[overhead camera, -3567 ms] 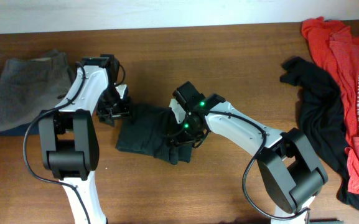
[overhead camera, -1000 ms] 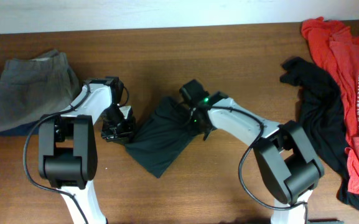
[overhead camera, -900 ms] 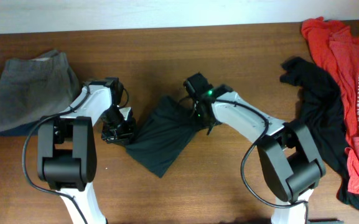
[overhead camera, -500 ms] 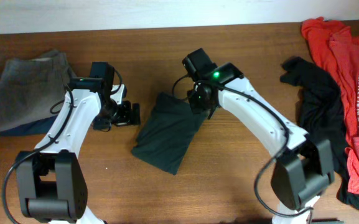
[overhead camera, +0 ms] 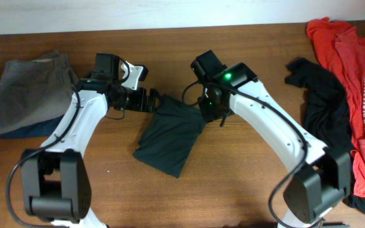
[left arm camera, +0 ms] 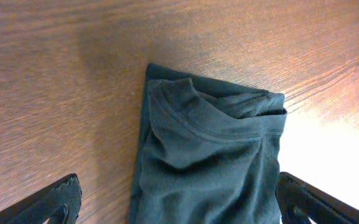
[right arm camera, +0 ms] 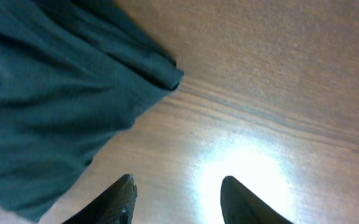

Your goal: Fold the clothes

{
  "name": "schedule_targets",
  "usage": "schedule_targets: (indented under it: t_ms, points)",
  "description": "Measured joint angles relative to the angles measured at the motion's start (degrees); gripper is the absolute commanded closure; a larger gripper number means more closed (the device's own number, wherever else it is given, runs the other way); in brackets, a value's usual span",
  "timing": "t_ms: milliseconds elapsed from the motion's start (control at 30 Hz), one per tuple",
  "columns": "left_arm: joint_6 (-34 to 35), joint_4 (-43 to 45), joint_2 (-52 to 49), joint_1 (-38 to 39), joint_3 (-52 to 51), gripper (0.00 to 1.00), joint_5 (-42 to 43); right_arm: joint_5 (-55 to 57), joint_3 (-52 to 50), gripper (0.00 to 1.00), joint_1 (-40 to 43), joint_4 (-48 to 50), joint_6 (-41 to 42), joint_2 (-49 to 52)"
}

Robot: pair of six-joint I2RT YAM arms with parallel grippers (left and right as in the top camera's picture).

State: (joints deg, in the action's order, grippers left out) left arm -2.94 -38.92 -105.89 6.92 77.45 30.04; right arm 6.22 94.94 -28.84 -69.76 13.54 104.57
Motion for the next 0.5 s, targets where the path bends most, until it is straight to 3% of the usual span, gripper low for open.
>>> schedule_targets:
  t_ms: [300, 433, 467, 500]
  points:
    - [-2.0, 4.1, -11.3, 0.0, 0.0, 0.02, 5.5, 0.0, 0.0, 0.51, 0.7, -4.9, 0.0, -7.7]
    - [-2.8, 5.5, -13.0, 0.2, 0.0, 0.11, 7.9, 0.0, 0.0, 0.51, 2.7, -6.5, 0.0, -11.6]
    - [-3.2, 5.9, -13.5, 0.2, 0.1, 0.22, 8.8, 0.0, 0.0, 0.51, 3.3, -6.9, 0.0, -12.6]
    - [-3.5, 6.3, -14.3, 0.5, 0.4, 0.27, 10.2, 0.0, 0.0, 0.51, 4.4, -7.6, 0.0, -14.1]
